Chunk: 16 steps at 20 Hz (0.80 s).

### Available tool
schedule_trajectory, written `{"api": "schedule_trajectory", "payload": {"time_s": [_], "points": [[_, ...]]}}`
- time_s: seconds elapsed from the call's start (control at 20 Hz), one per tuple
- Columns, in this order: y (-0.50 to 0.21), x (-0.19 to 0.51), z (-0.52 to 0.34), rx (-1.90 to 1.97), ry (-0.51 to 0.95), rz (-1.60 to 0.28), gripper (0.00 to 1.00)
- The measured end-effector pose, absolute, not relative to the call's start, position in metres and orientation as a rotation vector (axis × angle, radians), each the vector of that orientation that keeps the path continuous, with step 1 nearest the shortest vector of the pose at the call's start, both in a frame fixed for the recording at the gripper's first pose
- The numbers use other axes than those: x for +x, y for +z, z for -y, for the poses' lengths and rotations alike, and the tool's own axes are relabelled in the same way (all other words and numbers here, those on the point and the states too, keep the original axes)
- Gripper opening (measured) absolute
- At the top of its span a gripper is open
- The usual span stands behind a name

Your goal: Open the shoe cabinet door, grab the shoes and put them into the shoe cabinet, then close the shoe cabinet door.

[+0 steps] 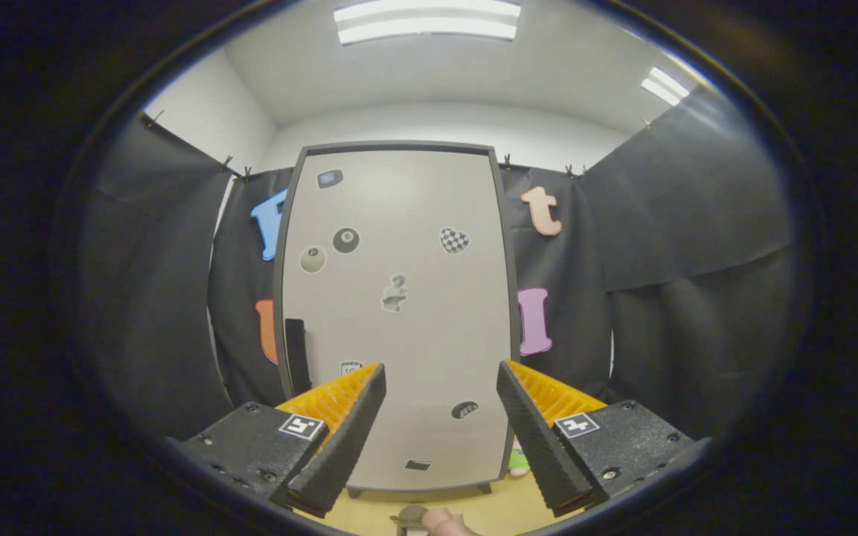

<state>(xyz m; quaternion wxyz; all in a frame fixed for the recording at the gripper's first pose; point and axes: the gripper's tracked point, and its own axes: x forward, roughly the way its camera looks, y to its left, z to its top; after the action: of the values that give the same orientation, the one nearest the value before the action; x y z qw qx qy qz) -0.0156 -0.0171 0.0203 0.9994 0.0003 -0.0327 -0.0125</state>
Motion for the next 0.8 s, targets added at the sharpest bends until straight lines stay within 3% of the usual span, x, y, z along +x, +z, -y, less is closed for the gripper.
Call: {"api": "schedule_trajectory", "payload": {"time_s": [0.8], "points": [[0.001, 0.036, -0.051, 0.058, 0.086, -0.052, 0.98]]}}
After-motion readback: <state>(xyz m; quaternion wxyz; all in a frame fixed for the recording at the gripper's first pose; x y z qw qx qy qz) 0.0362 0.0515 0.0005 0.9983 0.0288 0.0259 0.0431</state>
